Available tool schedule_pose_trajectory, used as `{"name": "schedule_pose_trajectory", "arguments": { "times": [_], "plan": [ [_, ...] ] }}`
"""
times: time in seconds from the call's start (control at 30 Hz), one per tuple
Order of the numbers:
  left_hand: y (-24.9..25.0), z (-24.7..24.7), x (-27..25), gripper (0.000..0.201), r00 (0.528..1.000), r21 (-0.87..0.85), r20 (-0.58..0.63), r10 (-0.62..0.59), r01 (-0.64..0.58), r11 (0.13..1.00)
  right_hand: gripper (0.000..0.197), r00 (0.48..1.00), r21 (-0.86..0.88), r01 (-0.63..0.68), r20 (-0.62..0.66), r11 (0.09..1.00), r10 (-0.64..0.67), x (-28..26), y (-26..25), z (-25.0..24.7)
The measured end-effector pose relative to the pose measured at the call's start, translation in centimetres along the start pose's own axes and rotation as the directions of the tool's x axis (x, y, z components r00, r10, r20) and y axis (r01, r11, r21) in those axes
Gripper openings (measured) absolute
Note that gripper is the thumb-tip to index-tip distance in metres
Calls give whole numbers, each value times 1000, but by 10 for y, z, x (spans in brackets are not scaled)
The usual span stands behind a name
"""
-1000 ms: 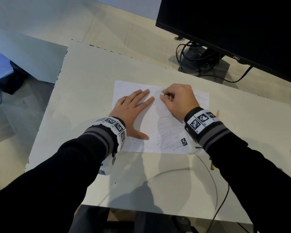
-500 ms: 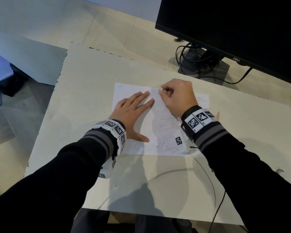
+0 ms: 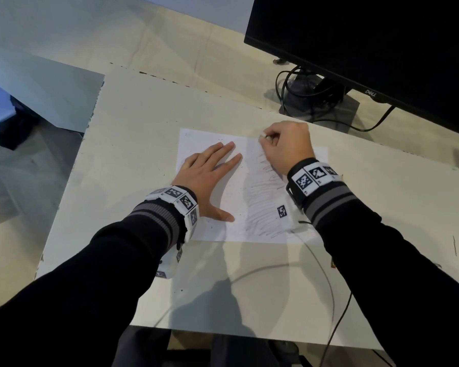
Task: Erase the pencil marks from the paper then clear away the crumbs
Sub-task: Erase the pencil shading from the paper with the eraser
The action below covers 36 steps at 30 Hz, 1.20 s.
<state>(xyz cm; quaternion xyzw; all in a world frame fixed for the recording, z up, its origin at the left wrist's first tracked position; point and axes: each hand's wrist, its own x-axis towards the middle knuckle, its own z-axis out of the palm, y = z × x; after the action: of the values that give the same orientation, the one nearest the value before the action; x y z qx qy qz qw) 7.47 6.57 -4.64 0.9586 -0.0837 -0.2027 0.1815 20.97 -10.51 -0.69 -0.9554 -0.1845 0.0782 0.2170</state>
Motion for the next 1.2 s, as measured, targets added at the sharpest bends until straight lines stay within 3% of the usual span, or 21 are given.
{"name": "schedule_pose_trajectory", "arguments": {
  "times": [0.07, 0.17, 0.33, 0.43, 0.53, 0.6, 0.7, 0.87, 1.0, 1.13, 1.2],
  "plan": [
    [0, 0, 0, 132, 1000, -6, -2, 4, -4, 1000, 12, 1000, 1, 12, 2, 1000, -12, 1, -3, 1],
    [0, -1, -1, 133, 1000, -7, -1, -1, 1, 1000, 12, 986, 5, 141, 94, 990, -141, -17, -15, 9],
    [0, -1, -2, 133, 1000, -8, -2, 2, -2, 1000, 12, 1000, -16, 7, -4, 1000, -7, -4, 6, -3],
    [0, 0, -1, 133, 1000, -14, -8, -1, 1, 1000, 13, 976, -33, 187, 119, 982, -182, -22, -3, 0],
    [0, 0, -1, 133, 1000, -28, -5, 0, 0, 1000, 14, 892, 27, 357, 286, 934, -349, -54, -6, 3],
    [1, -1, -1, 132, 1000, -11, -3, -4, 3, 1000, 15, 898, 32, 338, 288, 940, -333, -50, 1, 1],
    [2, -2, -2, 132, 1000, 4, 3, -7, 7, 1000, 14, 938, 51, 287, 188, 957, -291, -44, 10, -4],
    [2, -2, -2, 132, 1000, 11, 7, -13, 13, 1000, 13, 863, 86, 363, 346, 928, -369, -72, 10, -4],
    [1, -2, -2, 133, 1000, 6, 5, -12, 12, 1000, 12, 945, 58, 248, 205, 967, -254, -61, 15, -4],
    [2, -2, -1, 133, 1000, 15, 12, -10, 10, 1000, 11, 864, 100, 344, 356, 934, -357, -82, 10, -3],
    [2, -2, -1, 133, 1000, 15, 13, -11, 11, 1000, 12, 893, 73, 296, 334, 953, -303, -73, 14, -5]
  ]
}}
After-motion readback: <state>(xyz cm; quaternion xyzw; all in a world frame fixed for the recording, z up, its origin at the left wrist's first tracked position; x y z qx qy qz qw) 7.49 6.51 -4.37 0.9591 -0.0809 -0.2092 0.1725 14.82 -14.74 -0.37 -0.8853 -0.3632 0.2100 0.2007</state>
